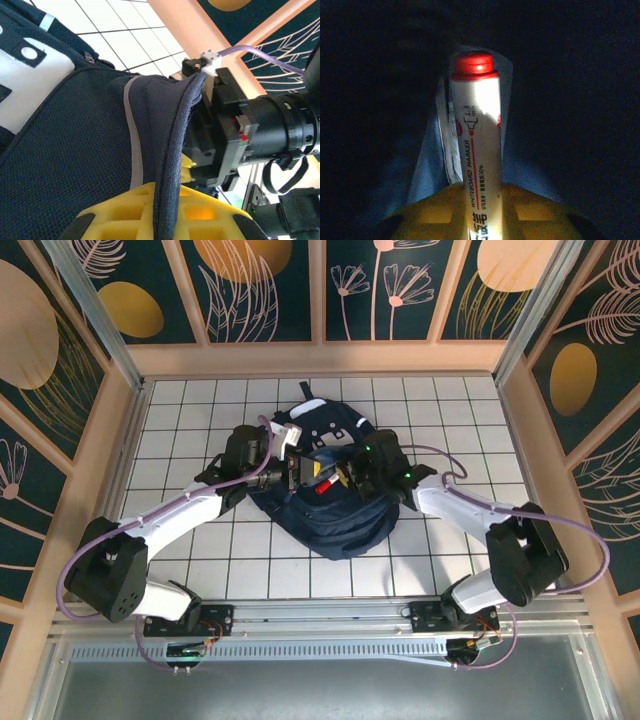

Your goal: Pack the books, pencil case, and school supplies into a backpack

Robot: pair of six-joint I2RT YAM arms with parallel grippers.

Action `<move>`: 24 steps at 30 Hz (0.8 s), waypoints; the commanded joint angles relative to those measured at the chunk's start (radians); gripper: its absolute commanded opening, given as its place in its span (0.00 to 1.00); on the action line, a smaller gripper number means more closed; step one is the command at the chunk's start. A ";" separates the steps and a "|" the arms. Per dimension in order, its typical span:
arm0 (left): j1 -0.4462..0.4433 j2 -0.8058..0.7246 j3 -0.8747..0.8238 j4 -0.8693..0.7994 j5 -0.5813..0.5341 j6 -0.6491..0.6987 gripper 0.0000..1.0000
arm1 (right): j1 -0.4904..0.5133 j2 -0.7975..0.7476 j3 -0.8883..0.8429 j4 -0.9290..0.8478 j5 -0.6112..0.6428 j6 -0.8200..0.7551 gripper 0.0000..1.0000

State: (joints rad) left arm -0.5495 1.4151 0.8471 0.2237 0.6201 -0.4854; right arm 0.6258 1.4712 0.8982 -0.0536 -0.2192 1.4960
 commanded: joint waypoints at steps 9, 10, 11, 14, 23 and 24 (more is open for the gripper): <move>-0.004 -0.007 0.007 0.136 0.045 -0.021 0.08 | 0.031 -0.130 0.017 -0.121 0.151 -0.062 0.51; -0.004 -0.008 0.005 0.135 0.043 -0.019 0.08 | 0.029 -0.159 0.012 -0.152 0.169 -0.088 0.51; -0.004 -0.010 0.003 0.133 0.042 -0.015 0.08 | 0.026 -0.187 0.008 -0.181 0.185 -0.125 0.51; -0.004 -0.007 0.010 0.104 0.044 0.007 0.09 | 0.017 -0.264 -0.016 -0.235 0.218 -0.268 0.51; -0.004 -0.011 0.020 0.020 0.033 0.057 0.12 | -0.012 -0.331 -0.010 -0.406 0.214 -0.630 0.56; -0.003 -0.011 0.020 0.018 0.032 0.055 0.13 | -0.013 -0.332 0.002 -0.422 0.212 -0.662 0.57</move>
State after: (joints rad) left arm -0.5552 1.4166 0.8406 0.2142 0.6281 -0.4568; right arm 0.6197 1.1473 0.8806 -0.3771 -0.0406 1.0142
